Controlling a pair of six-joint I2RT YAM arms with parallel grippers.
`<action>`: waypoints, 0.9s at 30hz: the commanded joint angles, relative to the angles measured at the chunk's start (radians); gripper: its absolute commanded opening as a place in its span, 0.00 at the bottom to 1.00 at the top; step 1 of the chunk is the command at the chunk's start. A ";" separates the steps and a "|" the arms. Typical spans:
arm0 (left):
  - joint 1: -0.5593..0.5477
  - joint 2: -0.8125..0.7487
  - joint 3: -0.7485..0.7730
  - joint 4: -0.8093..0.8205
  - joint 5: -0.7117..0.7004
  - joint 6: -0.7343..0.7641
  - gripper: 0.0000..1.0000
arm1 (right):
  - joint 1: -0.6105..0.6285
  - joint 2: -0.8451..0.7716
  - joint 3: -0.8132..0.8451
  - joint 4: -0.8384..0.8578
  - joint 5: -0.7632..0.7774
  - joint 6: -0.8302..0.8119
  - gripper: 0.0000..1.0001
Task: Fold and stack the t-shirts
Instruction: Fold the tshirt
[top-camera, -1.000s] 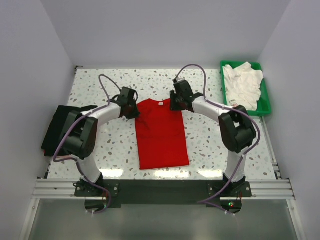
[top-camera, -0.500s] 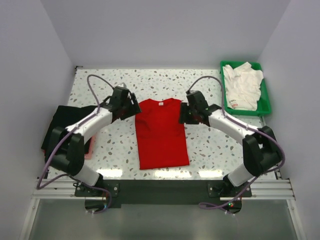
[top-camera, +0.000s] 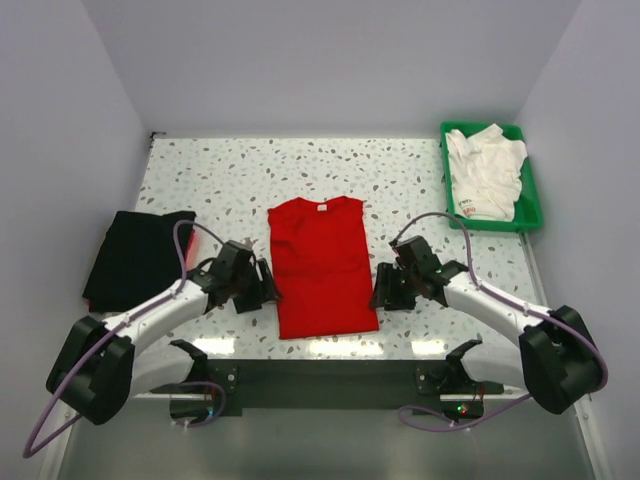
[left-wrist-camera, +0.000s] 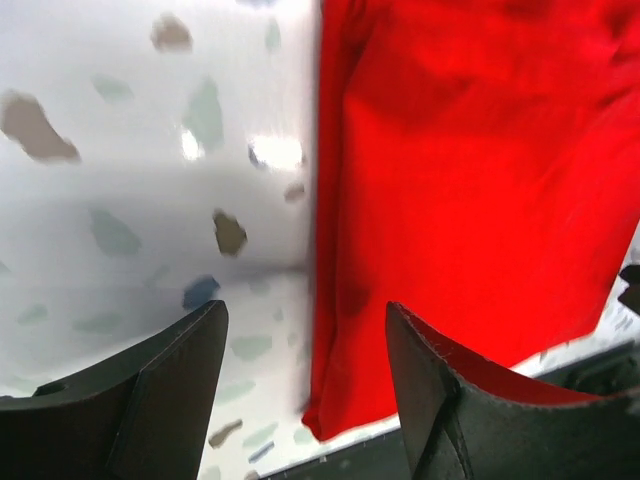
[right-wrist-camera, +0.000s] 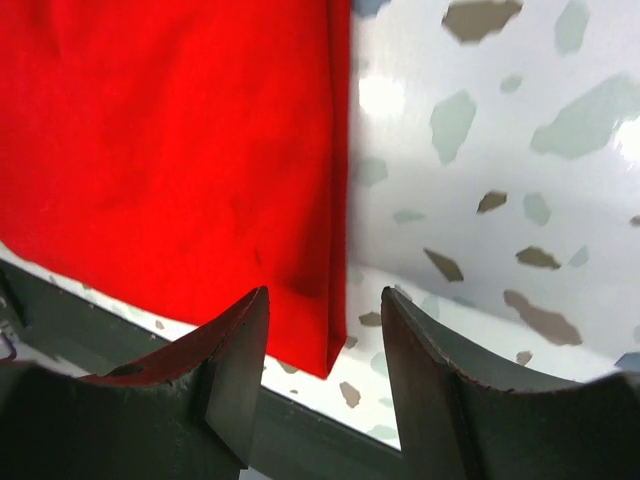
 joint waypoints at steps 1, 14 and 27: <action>-0.055 -0.045 -0.036 0.004 0.064 -0.073 0.68 | 0.008 -0.046 -0.042 0.002 -0.070 0.059 0.53; -0.202 -0.097 -0.118 -0.051 0.061 -0.210 0.61 | 0.032 -0.072 -0.154 0.028 -0.107 0.125 0.47; -0.316 -0.149 -0.210 -0.079 0.042 -0.372 0.49 | 0.032 -0.106 -0.229 0.060 -0.122 0.178 0.39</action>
